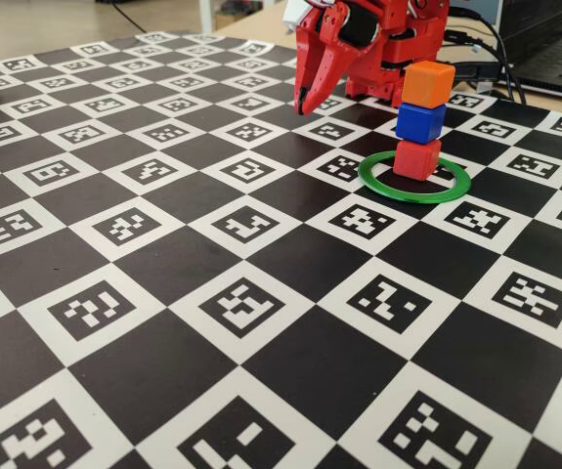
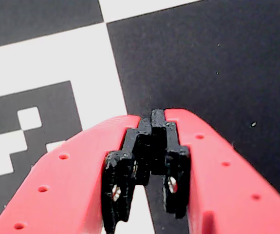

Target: Grab the red cube then put it in the green circle then put the blue cube on top and finally the orange cube on top

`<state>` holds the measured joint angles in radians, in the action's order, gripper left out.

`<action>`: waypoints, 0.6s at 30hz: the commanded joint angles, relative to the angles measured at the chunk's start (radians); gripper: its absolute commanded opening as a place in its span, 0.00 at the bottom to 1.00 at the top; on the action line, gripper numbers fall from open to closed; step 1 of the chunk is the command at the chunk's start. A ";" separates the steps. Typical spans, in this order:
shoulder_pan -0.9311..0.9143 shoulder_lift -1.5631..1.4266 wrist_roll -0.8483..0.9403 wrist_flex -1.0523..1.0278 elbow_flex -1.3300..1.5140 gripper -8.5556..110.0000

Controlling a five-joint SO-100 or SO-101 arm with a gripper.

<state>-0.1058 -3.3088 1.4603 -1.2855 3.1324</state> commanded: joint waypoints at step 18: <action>0.094 -0.049 0.026 -0.061 0.055 0.03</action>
<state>-0.0215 -3.3088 1.4834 -1.2870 3.1324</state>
